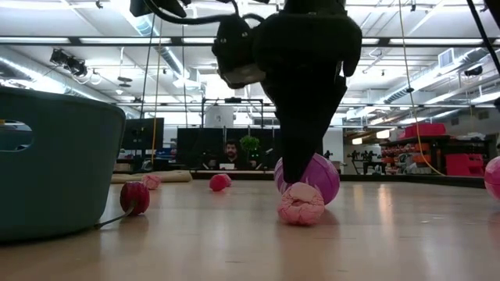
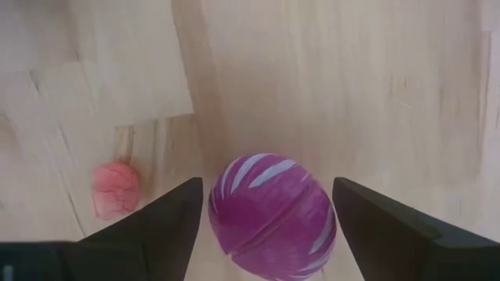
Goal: Pick and placing Produce into tupperware
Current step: Put the purple onion into the blue bin
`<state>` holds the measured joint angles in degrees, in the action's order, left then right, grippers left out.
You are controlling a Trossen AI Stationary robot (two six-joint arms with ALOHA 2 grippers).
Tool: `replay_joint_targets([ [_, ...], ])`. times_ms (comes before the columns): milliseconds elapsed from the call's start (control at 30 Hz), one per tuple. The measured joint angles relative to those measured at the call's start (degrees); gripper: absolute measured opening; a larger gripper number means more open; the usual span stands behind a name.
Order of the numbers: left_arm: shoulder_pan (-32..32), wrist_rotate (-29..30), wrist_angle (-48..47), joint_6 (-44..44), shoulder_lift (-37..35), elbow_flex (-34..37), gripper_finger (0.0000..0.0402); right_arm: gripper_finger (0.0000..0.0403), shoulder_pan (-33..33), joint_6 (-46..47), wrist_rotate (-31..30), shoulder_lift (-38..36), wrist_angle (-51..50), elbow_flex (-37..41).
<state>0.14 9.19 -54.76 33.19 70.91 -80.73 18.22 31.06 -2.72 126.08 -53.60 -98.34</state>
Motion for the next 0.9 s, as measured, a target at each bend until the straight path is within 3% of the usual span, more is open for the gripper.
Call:
replay_joint_targets([
  [467, 0.00, 0.00, 0.02, 0.07, 0.00, 0.00, 0.0134, 0.0286, -0.07, 1.48, -0.09, -0.22, 2.50, 5.49],
  [900, 0.00, 0.00, 0.02, 0.64, 0.00, 0.00, 0.0134, 0.0243, -0.04, 1.37, 0.13, -0.13, 4.62, 5.23],
])
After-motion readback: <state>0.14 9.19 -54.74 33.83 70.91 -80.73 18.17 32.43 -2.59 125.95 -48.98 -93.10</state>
